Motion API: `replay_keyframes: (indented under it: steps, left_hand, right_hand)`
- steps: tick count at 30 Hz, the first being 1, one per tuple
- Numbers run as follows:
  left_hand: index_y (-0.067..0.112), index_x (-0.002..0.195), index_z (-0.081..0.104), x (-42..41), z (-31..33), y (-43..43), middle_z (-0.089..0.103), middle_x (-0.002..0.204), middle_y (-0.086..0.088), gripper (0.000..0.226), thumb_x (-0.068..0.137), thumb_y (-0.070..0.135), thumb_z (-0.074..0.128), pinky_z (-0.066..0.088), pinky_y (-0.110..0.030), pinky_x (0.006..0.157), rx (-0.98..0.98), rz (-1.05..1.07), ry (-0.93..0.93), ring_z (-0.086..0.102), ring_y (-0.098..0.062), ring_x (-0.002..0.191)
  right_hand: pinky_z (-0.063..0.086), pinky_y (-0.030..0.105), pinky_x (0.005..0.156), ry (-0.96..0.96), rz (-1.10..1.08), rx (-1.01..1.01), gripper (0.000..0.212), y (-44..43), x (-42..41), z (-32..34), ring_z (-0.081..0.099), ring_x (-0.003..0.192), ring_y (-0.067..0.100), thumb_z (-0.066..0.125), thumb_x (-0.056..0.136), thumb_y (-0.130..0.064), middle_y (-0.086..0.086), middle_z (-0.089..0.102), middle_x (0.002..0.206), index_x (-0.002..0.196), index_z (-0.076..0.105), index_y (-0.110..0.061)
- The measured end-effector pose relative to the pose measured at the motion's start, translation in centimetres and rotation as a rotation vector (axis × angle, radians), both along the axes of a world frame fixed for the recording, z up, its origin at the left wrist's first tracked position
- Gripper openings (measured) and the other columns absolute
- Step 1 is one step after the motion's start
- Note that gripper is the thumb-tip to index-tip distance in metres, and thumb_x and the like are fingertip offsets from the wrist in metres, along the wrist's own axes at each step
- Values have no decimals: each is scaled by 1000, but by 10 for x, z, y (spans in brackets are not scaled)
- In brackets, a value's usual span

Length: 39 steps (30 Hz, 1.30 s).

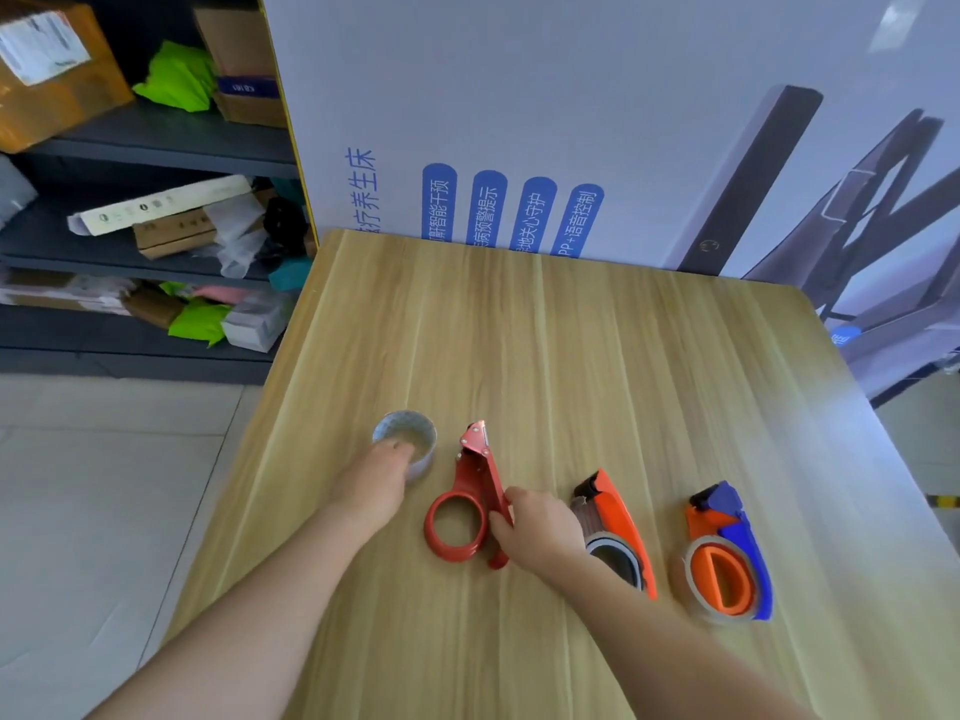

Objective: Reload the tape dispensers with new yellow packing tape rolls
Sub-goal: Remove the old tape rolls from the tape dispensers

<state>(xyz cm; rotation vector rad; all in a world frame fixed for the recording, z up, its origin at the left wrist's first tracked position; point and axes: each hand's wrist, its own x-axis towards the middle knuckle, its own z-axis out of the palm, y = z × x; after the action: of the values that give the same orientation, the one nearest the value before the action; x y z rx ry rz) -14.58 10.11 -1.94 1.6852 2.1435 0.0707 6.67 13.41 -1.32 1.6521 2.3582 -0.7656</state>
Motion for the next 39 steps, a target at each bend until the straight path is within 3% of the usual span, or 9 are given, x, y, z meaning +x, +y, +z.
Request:
replay_keyframes:
  steps: [4, 8, 14, 17, 20, 26, 30, 35, 39]
  left_hand:
    - [10, 133, 39, 0, -14, 6, 30, 149, -11, 51, 86, -7, 45, 39, -37, 106, -187, -112, -60, 20, -27, 144]
    - [17, 123, 48, 13, 0, 11, 50, 126, -3, 45, 80, 3, 50, 47, -31, 78, -2, 3, 75, 49, -23, 118]
    - [17, 119, 60, 67, 24, 8, 57, 119, -1, 36, 87, 6, 48, 42, -33, 89, 370, -164, 165, 51, -22, 114]
    - [13, 101, 68, 113, 34, -2, 63, 107, -3, 28, 82, 2, 51, 44, -35, 84, 448, -282, 132, 57, -25, 107]
    - [13, 96, 69, 160, 26, -17, 65, 102, -5, 26, 78, 2, 54, 50, -35, 83, 443, -441, 74, 59, -26, 101]
    - [18, 110, 66, 211, -6, -40, 55, 127, -3, 43, 85, 51, 53, 36, -38, 103, 160, -549, 75, 35, -21, 133]
    - [16, 106, 69, 227, -16, -43, 56, 126, -3, 33, 86, 40, 59, 38, -39, 103, 150, -478, 181, 30, -26, 138]
    - [17, 85, 68, 234, -16, -41, 65, 96, 7, 13, 87, 29, 62, 43, -31, 96, 270, -189, -165, 37, -15, 129]
    - [20, 93, 69, 237, 1, -34, 59, 110, 5, 11, 83, 23, 67, 31, -21, 98, 229, 59, -483, 39, -4, 118]
  right_hand:
    - [39, 30, 61, 26, 6, -14, 32, -2, 7, -2, 65, 90, 28, 46, 95, -48, 6, 69, 93, 93, 58, -18]
    - [49, 33, 72, 21, -30, 56, 47, 1, 23, 5, 66, 98, 26, 41, 97, -53, 5, 72, 102, 123, 59, -17]
    - [45, 31, 65, -44, -57, 249, 31, 12, 64, 21, 58, 100, 23, 43, 98, -39, 1, 59, 103, 107, 61, -16]
    - [39, 31, 63, -108, -77, 253, 31, 14, 89, 26, 53, 104, 23, 45, 97, -36, 3, 54, 109, 120, 57, -19]
    - [46, 32, 71, -143, -71, 198, 35, 14, 118, 26, 53, 109, 23, 48, 96, -32, 3, 55, 115, 130, 50, -22]
    - [52, 33, 67, -128, -90, -22, 36, 9, 158, 14, 65, 94, 23, 50, 96, -36, 3, 66, 106, 126, 50, -17]
    - [47, 29, 70, -58, -42, -143, 38, 6, 169, 5, 65, 98, 23, 47, 97, -41, 5, 68, 111, 124, 56, -15]
    - [52, 31, 64, 276, -341, -422, 41, 15, 177, 7, 65, 77, 21, 53, 94, -42, 6, 69, 94, 124, 57, -14]
    - [57, 33, 73, 561, -625, -706, 47, 24, 179, 22, 65, 74, 26, 66, 86, -48, 14, 70, 87, 99, 65, -3]
